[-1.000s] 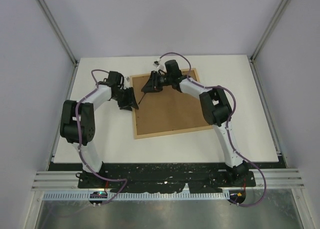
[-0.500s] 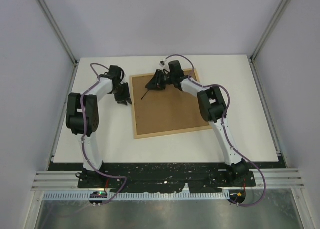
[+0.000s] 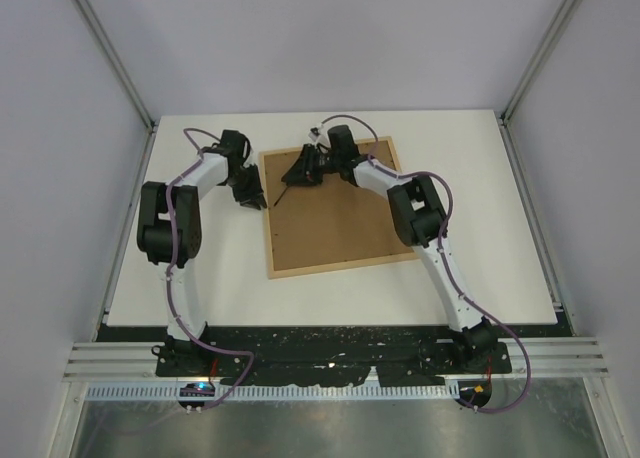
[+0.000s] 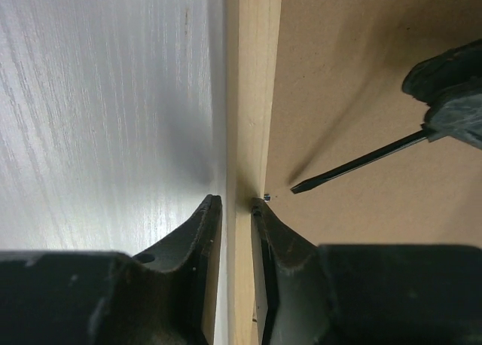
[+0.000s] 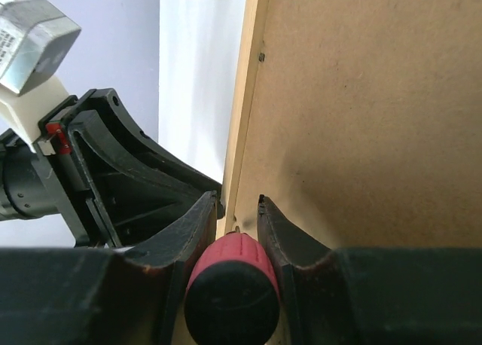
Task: Take the photo out of the frame
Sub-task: Release the photo frame item from the photo frame.
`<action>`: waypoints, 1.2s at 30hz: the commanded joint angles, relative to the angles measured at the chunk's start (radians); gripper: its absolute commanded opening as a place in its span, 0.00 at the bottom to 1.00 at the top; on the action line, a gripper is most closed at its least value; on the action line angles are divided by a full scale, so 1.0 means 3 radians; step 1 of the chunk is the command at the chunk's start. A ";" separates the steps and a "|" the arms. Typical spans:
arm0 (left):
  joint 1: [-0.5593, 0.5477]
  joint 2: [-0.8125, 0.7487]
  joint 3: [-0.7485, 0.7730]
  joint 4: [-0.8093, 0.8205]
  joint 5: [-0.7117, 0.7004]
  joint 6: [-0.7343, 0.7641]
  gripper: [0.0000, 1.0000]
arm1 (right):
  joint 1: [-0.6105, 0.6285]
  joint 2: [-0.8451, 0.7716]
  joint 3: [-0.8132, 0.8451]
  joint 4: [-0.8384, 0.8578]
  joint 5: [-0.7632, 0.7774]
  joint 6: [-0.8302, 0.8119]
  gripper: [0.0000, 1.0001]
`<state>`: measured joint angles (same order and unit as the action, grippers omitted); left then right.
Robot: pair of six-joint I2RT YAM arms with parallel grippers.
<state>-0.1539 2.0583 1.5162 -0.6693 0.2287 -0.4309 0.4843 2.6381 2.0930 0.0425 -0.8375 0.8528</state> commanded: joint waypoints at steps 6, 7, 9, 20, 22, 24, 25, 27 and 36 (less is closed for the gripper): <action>0.0012 0.0017 -0.0053 0.0094 0.0158 -0.0113 0.18 | 0.0078 0.0078 0.0167 0.0109 -0.0056 0.0123 0.08; 0.0017 0.0022 -0.0068 0.0104 0.0168 -0.0118 0.17 | 0.0083 0.0098 0.0177 0.0109 -0.0041 0.0118 0.08; 0.0012 0.0017 -0.0094 0.0124 0.0178 -0.0133 0.17 | 0.0083 0.0114 0.0197 0.0093 -0.0010 0.0123 0.08; 0.0007 0.0006 -0.0161 0.0201 0.0276 -0.0190 0.19 | 0.0088 0.0170 0.0300 0.0195 -0.0051 0.0246 0.08; 0.0002 0.0001 -0.0166 0.0201 0.0276 -0.0195 0.20 | 0.0083 0.0170 0.0305 0.0226 -0.0061 0.0276 0.08; 0.0007 0.0001 -0.0171 0.0206 0.0276 -0.0190 0.21 | 0.0083 0.0165 0.0310 0.0231 -0.0051 0.0271 0.08; 0.0007 0.0001 -0.0171 0.0206 0.0286 -0.0190 0.22 | 0.0088 0.0165 0.0310 0.0237 -0.0051 0.0271 0.08; 0.0007 -0.0009 -0.0176 0.0206 0.0281 -0.0195 0.22 | 0.0088 0.0170 0.0295 0.0257 -0.0061 0.0271 0.08; 0.0007 -0.0014 -0.0196 0.0221 0.0286 -0.0215 0.18 | 0.0140 0.0231 0.0351 0.0247 -0.0036 0.0241 0.08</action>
<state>-0.1417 2.0579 1.4834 -0.6220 0.3019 -0.4904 0.5072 2.7007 2.1395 0.0792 -0.8474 0.9253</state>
